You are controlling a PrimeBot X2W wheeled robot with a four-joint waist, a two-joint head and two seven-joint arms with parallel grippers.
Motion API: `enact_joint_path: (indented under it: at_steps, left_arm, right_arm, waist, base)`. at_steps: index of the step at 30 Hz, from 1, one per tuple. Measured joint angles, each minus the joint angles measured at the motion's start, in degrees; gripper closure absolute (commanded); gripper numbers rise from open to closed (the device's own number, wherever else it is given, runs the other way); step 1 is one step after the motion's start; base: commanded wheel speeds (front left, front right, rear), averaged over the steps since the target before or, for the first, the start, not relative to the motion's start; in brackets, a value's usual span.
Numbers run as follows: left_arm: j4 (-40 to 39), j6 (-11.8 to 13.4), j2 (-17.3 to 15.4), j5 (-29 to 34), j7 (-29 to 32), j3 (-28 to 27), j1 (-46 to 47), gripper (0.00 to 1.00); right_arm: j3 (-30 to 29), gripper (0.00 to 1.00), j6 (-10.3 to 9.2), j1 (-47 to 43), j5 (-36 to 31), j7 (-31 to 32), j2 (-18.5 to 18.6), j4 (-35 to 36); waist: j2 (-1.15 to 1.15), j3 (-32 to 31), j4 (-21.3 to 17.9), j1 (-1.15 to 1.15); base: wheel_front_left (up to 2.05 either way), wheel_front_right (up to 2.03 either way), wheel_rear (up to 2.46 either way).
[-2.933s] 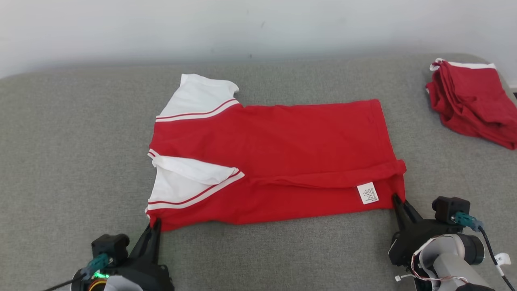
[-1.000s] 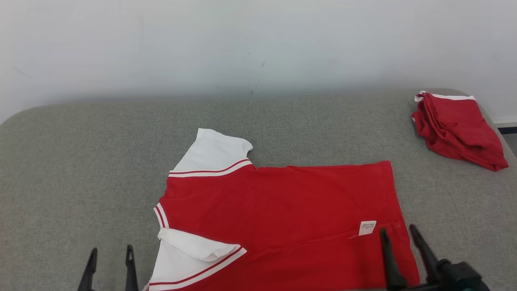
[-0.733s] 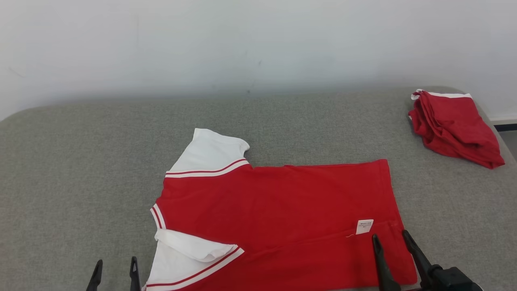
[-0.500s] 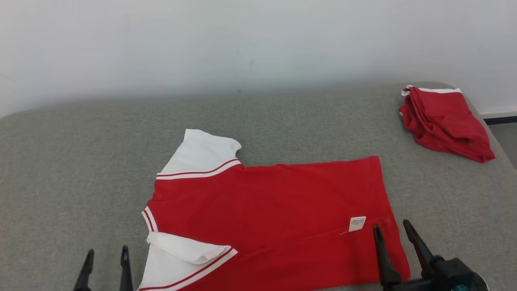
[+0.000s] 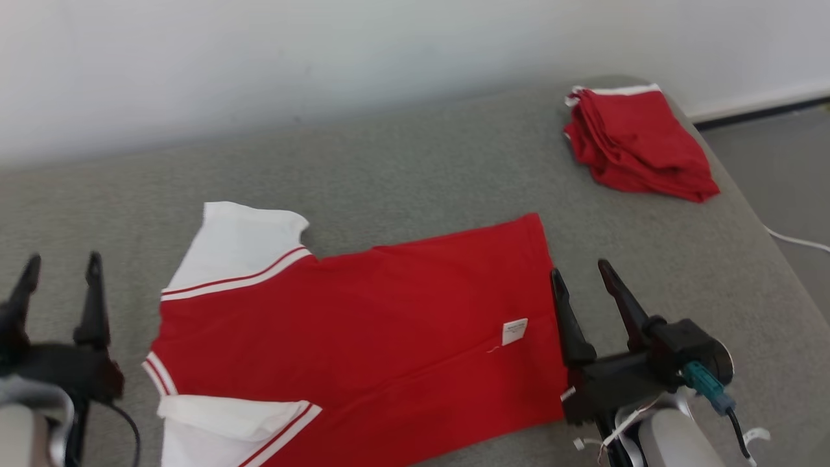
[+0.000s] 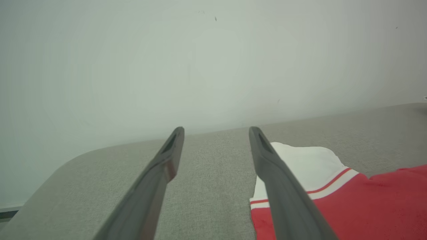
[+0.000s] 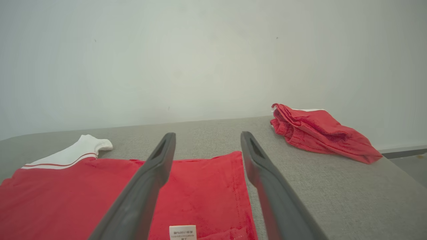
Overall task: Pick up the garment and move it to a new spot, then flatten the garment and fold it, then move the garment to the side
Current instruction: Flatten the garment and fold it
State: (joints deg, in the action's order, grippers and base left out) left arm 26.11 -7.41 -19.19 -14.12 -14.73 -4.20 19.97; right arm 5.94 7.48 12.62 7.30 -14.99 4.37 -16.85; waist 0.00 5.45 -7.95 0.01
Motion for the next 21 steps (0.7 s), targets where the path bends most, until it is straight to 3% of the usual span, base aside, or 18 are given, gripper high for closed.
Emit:
enact_joint_path:
  at_steps: [5, 12, 21]
  left_arm:
    - [6.15, -0.01, -7.17, -7.58, 7.2, 6.91, 10.34, 0.0]
    - [11.73, -0.09, -14.29, -15.56, 18.23, 14.94, 19.57, 0.0]
    - [14.1, -0.09, -16.0, -20.13, 21.46, 22.93, 25.79, 0.0]
  right_arm:
    - [1.81, 0.0, 0.0, 6.35, 0.57, 0.0, -0.63, -2.75]
    - [3.97, 0.0, 0.0, 12.6, 1.29, 0.0, -1.24, -3.78]
    - [5.01, 0.0, 0.0, 13.72, 2.75, 0.0, -1.33, -4.25]
  waist:
    - [0.0, 3.35, -3.48, 0.01]
    - [0.0, 9.55, -8.09, 0.01]
    - [0.01, 14.98, -11.42, 0.01]
  base:
    - [0.0, 0.0, 0.0]
    - [0.0, 0.0, 0.0]
    - [0.0, 0.0, 0.0]
